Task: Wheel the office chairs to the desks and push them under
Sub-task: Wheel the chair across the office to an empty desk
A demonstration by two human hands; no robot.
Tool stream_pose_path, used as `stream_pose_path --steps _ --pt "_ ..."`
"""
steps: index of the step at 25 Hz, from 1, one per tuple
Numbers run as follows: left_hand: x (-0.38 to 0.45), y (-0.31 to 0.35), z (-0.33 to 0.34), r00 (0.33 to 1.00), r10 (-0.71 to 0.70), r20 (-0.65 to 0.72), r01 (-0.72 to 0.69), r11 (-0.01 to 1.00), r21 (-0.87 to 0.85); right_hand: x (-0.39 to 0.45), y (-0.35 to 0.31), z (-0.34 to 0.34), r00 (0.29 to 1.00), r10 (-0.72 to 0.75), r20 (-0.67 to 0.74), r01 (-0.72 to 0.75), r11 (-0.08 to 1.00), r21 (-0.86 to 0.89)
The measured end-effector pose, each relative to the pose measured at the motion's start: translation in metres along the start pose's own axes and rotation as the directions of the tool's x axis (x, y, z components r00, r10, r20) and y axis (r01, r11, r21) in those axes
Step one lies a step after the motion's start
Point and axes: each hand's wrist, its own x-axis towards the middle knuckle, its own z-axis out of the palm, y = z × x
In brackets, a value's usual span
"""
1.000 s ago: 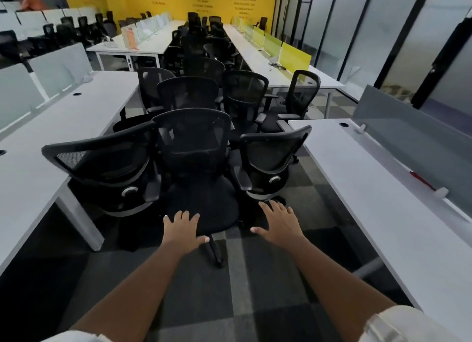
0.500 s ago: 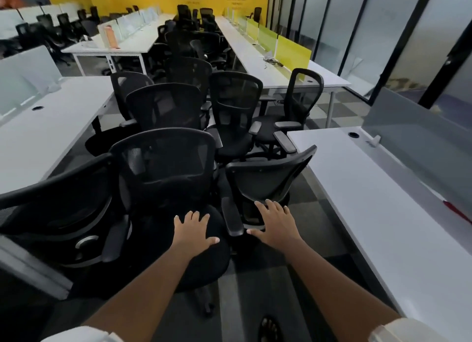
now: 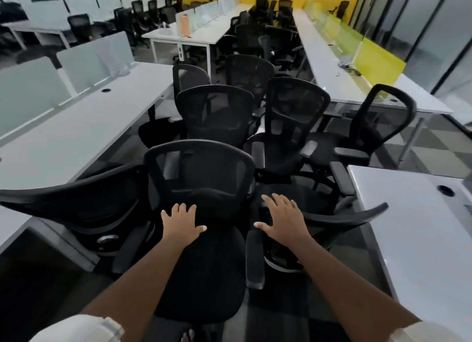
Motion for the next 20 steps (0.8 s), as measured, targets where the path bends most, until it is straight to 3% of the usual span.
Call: stream_pose_path --steps 5,10,13,17,20 --pt "0.047 -0.072 0.002 0.997 -0.073 -0.016 0.072 0.994 -0.083 0.075 -0.052 0.010 0.997 -0.069 0.015 0.070 0.997 -0.016" --pt "0.095 -0.169 -0.016 0.974 -0.103 -0.201 0.093 0.994 -0.058 0.161 -0.150 0.016 0.985 -0.171 -0.006 0.171 0.985 0.011" --pt "0.119 -0.208 -0.032 0.954 -0.045 -0.296 0.043 0.999 -0.015 0.199 -0.197 0.018 0.982 -0.186 -0.027 0.186 0.982 0.026" --pt "0.151 -0.211 -0.044 0.946 0.093 -0.310 -0.112 0.993 -0.043 0.250 -0.199 0.010 0.995 -0.092 -0.036 0.090 0.995 -0.042" --pt "0.173 -0.191 -0.046 0.956 0.109 -0.273 -0.145 0.983 -0.117 0.287 -0.162 0.000 0.997 0.078 -0.011 -0.078 0.997 -0.022"
